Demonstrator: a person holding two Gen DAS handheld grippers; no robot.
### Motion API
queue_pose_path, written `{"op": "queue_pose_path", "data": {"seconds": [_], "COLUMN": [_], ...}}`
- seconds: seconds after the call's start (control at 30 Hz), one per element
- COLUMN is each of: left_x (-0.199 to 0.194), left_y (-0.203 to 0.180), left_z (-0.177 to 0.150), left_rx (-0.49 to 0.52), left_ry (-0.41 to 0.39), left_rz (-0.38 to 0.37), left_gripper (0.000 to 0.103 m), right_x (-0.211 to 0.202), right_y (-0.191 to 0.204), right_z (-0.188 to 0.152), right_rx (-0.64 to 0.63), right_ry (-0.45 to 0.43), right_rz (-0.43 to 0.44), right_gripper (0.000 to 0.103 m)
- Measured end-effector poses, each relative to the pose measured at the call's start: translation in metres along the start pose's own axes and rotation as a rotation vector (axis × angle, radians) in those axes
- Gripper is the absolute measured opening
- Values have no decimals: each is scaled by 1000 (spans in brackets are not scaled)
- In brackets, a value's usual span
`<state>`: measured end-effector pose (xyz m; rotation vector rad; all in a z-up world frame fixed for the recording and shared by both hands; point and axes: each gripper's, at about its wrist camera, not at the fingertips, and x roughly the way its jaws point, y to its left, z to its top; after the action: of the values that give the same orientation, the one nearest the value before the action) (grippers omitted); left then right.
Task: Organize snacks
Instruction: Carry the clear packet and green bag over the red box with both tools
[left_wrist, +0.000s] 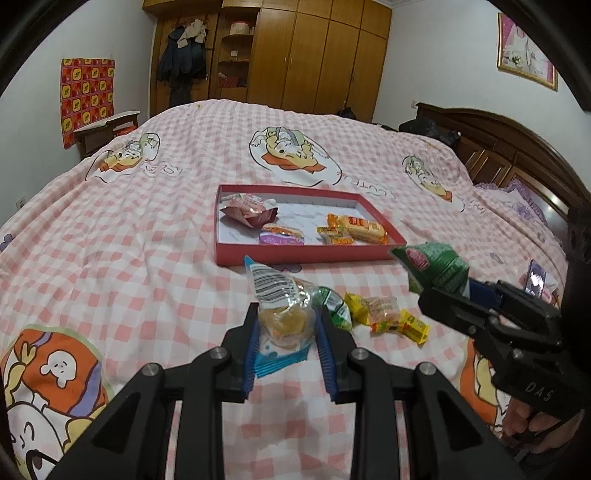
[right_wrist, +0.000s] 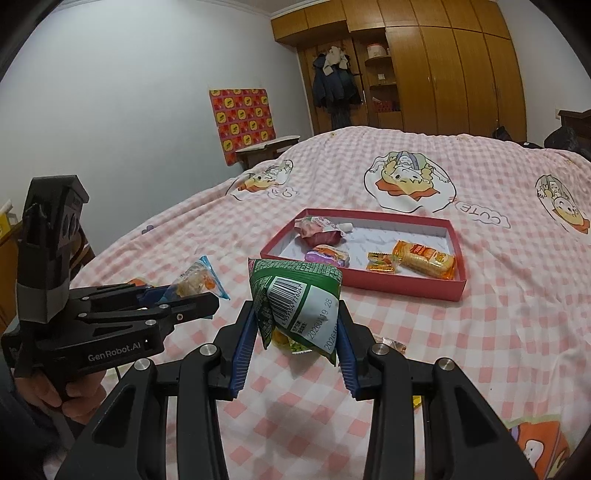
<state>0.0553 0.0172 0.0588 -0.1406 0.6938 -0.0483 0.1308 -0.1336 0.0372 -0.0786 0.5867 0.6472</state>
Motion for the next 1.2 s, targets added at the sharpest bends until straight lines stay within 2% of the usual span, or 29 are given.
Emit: {"op": "queue_pose_path", "data": {"seconds": [0.1,0.73,0.9,1.2], "left_x": [0,13,20,43], "left_y": [1,7,9,19], "left_z": [3,19,29,44], "left_rx": [-12,-7,6,-10], "left_ry": [-4,-20,-41,-21], "left_rz": [-20,8,25,19], "left_gripper": [29,29,29,29], "right_x": [2,16,21,36], "right_y": [-2,-15,-21,-34], "right_z": [0,3,6,13], "right_rx": [5,29,36,39], "right_ry": [2,19,19,33], "right_rz": [2,4,-1,-16], "right_gripper": [41,41,41,41]}}
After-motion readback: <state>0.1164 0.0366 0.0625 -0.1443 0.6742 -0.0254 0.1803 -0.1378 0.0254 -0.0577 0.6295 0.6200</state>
